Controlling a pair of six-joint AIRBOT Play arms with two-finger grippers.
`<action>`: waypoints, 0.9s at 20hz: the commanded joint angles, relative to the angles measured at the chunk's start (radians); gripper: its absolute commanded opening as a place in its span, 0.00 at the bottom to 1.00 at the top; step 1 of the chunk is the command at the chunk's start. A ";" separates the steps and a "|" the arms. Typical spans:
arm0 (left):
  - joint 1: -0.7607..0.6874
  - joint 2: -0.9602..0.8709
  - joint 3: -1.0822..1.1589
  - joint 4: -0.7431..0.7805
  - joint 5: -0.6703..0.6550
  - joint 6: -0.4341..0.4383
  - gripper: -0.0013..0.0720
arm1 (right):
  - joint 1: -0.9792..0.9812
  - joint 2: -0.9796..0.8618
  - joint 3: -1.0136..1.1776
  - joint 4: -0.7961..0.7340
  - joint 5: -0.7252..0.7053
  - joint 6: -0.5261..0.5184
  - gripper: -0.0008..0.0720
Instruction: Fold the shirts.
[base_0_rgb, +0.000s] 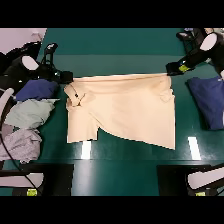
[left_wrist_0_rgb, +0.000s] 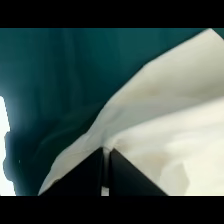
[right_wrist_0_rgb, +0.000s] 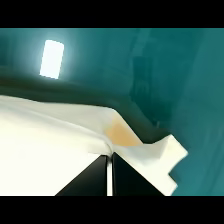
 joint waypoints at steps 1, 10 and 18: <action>0.001 -0.093 0.044 -0.004 0.152 0.006 0.06 | 0.000 -0.064 -0.005 0.093 -0.079 -0.002 0.04; 0.090 -0.075 0.216 0.023 -0.326 -0.001 0.66 | -0.039 -0.032 0.052 0.177 0.063 -0.008 0.51; 0.215 0.111 -0.232 -0.045 -0.384 0.010 0.66 | -0.104 0.339 -0.357 0.177 0.108 -0.018 0.40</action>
